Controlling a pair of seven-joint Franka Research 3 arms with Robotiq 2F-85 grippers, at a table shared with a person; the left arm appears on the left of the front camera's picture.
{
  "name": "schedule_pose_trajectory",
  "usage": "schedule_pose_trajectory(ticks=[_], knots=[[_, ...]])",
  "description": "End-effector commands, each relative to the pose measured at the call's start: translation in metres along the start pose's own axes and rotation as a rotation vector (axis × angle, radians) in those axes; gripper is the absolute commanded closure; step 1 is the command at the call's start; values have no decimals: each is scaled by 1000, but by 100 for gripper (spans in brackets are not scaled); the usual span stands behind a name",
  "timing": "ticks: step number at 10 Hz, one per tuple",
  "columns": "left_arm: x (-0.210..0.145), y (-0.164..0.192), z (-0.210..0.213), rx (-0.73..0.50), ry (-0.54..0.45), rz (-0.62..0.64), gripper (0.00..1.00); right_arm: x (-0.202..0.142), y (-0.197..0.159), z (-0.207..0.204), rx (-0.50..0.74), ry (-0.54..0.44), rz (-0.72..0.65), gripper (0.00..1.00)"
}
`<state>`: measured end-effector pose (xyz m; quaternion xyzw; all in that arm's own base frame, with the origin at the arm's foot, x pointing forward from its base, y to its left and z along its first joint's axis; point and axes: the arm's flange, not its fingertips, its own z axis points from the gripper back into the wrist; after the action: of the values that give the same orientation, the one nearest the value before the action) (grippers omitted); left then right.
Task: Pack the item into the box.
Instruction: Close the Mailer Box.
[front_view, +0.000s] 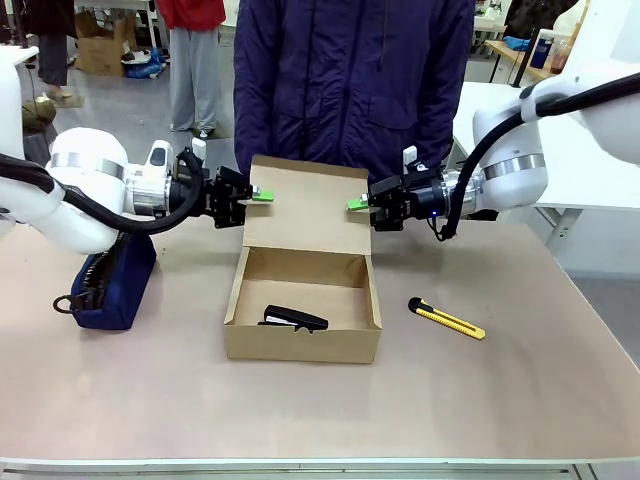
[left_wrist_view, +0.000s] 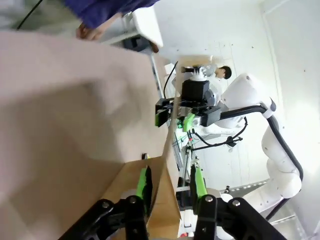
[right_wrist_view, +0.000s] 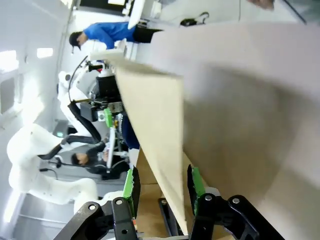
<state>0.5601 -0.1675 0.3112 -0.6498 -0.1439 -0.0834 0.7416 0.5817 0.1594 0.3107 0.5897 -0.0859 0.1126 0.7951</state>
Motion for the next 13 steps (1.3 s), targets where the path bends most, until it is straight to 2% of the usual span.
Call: schedule_pose_trajectory(ticks=[1, 4, 7, 9, 10, 11, 13], knots=[[-24, -27, -1, -28, -64, -159, 57, -20, 15, -3, -49, -61, 167, 47], [-43, -50, -2, 21, -71, -308, 57, -28, 33, -2, -62, -102, 396, 47], [-52, -61, 5, 60, -119, -400, 57, -43, 51, 4, 12, -80, 606, 47], [-55, -68, 8, 43, -132, -434, 57, -57, 62, 13, 87, -56, 719, 47], [-60, -71, 9, 28, -115, -464, 57, -64, 66, 13, 87, -46, 778, 47], [-67, -74, 8, -4, -53, -461, 57, -70, 71, 9, 62, -66, 886, 47], [-84, -80, 8, -14, -28, -523, 57, -82, 79, -1, 34, -52, 1034, 47]])
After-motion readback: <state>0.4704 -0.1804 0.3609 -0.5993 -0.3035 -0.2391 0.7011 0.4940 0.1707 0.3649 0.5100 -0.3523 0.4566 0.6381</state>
